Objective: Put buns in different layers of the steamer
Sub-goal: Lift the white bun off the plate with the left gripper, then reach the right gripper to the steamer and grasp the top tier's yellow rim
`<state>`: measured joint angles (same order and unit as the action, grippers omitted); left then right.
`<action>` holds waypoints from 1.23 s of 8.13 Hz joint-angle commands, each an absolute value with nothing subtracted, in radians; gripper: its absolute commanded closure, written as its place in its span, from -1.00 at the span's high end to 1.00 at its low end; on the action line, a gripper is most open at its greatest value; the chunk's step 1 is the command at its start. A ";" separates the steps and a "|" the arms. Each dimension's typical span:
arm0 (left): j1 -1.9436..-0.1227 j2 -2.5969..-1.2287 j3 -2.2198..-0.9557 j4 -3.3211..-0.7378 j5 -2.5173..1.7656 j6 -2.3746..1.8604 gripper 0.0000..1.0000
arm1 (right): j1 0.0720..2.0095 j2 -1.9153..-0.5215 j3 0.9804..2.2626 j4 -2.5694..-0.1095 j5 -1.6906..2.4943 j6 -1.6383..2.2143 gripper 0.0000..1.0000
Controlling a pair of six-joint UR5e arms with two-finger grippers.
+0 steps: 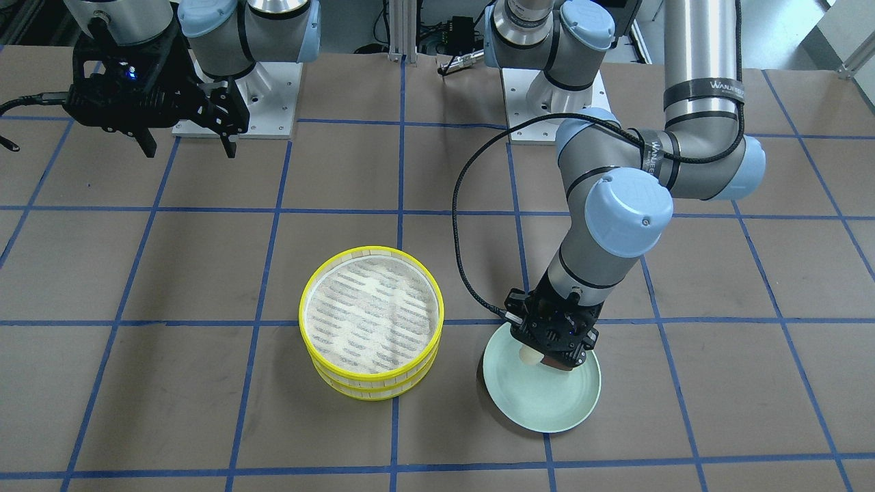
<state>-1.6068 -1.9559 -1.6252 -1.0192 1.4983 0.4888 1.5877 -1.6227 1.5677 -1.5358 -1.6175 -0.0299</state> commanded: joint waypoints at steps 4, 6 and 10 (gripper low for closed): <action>-1.611 -1.953 -1.638 -1.029 1.417 0.411 -0.88 | 1.589 -1.612 1.571 -1.545 -1.600 -0.020 1.00; -1.611 -1.957 -1.640 -1.029 1.414 0.405 -0.89 | 1.646 -1.507 1.577 -1.625 -1.559 0.065 1.00; -1.611 -1.973 -1.661 -1.010 1.422 0.429 -0.88 | 1.735 -1.286 1.589 -1.871 -1.578 0.123 1.00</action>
